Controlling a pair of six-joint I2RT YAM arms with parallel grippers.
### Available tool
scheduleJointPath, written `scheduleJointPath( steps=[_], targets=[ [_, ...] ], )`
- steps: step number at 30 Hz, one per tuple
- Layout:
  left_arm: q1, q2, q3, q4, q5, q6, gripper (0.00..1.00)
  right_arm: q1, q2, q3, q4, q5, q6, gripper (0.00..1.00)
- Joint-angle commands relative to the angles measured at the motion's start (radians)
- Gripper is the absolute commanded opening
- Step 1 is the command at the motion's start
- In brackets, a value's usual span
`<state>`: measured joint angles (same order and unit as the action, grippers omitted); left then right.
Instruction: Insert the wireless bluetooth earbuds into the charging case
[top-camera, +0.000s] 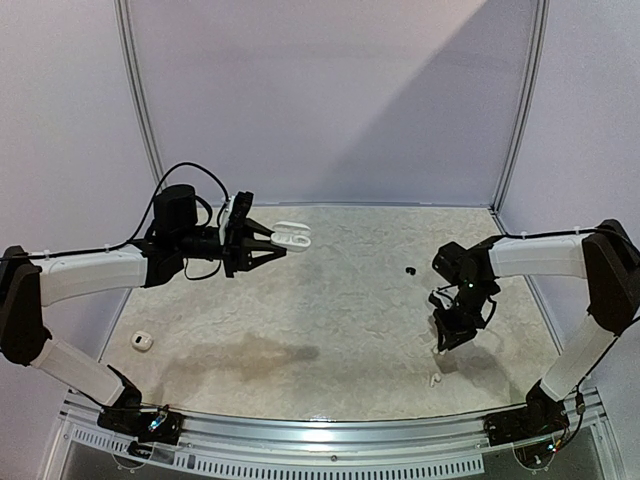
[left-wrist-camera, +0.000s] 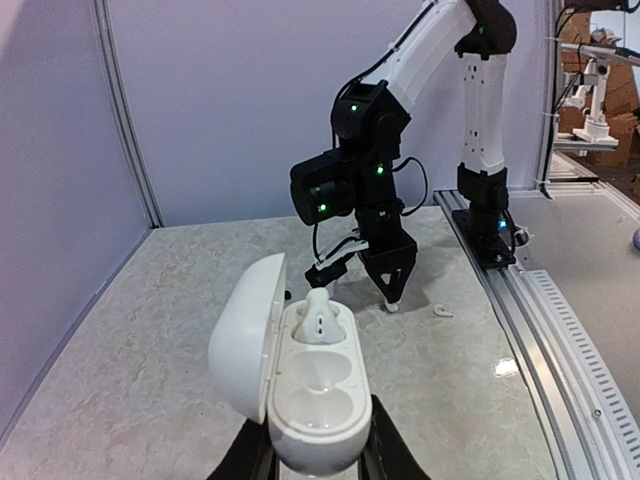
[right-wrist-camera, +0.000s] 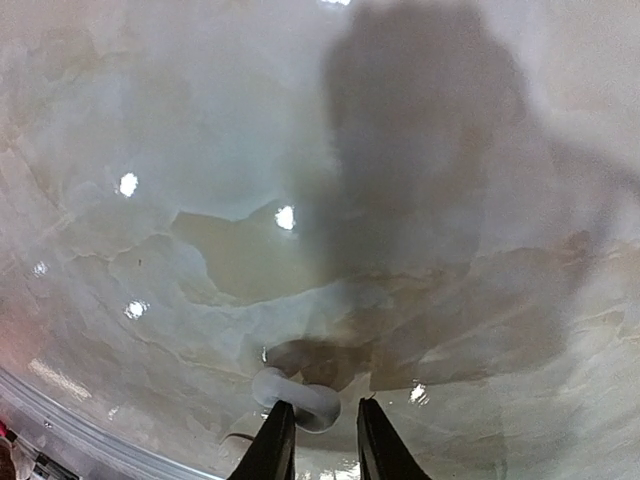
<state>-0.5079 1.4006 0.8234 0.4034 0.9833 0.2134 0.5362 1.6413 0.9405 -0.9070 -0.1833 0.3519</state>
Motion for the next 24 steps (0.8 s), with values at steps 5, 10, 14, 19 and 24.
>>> scheduleJointPath(
  steps=[5,10,14,19,24],
  targets=[
    [-0.003,-0.017,-0.004,-0.01,0.004,0.011,0.0,-0.002,-0.011,-0.027,0.058,-0.015,0.027,0.22],
    [-0.003,-0.015,0.004,-0.015,0.002,0.013,0.0,-0.001,-0.005,-0.032,0.077,-0.004,0.022,0.23],
    [-0.003,-0.013,0.006,-0.018,0.002,0.015,0.0,-0.002,-0.003,-0.045,0.093,-0.029,0.024,0.22],
    [-0.003,-0.015,0.007,-0.021,0.002,0.018,0.0,0.0,-0.005,-0.065,0.094,-0.053,0.034,0.22],
    [-0.003,-0.015,0.005,-0.021,0.001,0.018,0.0,0.001,-0.025,-0.078,0.099,-0.065,0.039,0.16]
  ],
)
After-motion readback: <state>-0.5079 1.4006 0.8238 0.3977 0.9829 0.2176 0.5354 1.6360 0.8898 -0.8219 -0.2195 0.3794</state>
